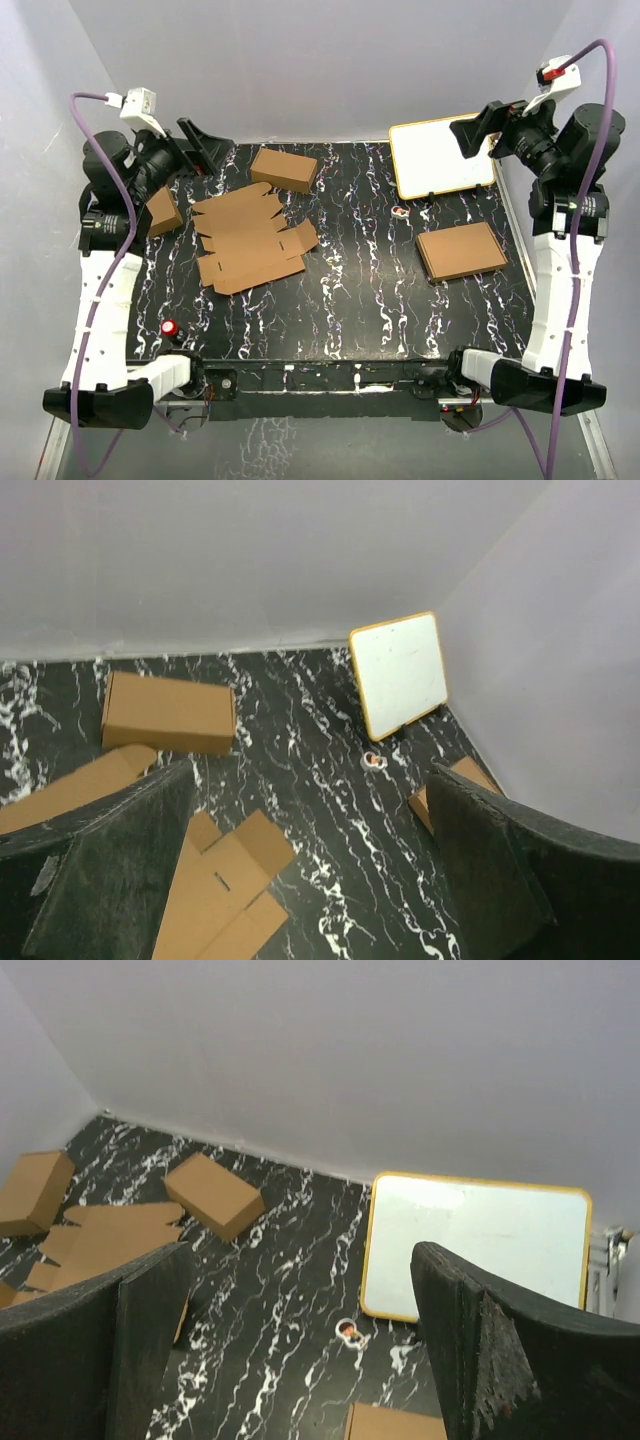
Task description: Fold the paper box
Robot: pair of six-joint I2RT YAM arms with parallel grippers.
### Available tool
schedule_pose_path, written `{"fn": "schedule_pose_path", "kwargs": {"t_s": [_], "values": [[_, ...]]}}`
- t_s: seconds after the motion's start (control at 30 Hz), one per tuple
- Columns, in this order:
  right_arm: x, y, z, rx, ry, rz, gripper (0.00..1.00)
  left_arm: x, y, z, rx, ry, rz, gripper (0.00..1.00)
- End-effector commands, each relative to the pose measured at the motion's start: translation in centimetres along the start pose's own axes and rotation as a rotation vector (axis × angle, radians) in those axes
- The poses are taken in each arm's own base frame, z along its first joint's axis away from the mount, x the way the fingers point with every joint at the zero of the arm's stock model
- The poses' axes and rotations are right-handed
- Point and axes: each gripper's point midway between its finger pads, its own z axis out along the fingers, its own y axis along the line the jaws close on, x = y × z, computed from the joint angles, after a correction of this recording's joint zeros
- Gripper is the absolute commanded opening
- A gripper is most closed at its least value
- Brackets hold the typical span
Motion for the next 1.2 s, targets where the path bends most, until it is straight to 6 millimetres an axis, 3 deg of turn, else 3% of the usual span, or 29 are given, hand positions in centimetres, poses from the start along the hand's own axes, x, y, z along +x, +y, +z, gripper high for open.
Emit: {"fn": "schedule_pose_path", "kwargs": {"t_s": [0.0, 0.27, 0.47, 0.7, 0.87, 1.03, 1.17], "values": [[2.3, -1.2, 1.3, 0.032, 0.041, 0.049, 0.99, 1.6, 1.4, -0.1, -0.04, 0.016, -0.012, 0.97], [8.9, -2.5, 3.4, 0.052, 0.163, 0.16, 0.99, 7.8, 4.2, 0.2, -0.082, 0.124, -0.1, 0.97], [13.8, -2.5, 4.1, 0.025, 0.23, 0.205, 0.99, 12.3, 5.1, 0.0, -0.067, 0.198, -0.194, 0.97], [18.6, 2.9, 2.9, -0.346, 0.298, 0.136, 0.99, 17.3, 5.6, -1.7, -0.065, 0.247, -0.273, 0.97], [22.3, 4.7, 2.1, -0.474, 0.344, 0.2, 0.99, 20.0, 6.8, -2.9, -0.104, 0.293, -0.243, 0.97], [24.8, 6.0, 1.5, -0.616, 0.342, 0.262, 0.99, 21.1, 9.7, -3.5, -0.228, 0.323, -0.178, 0.97], [26.3, 6.3, 1.3, -0.653, 0.341, 0.277, 0.99, 22.2, 13.2, -3.7, -0.354, 0.35, -0.186, 0.97]]}}
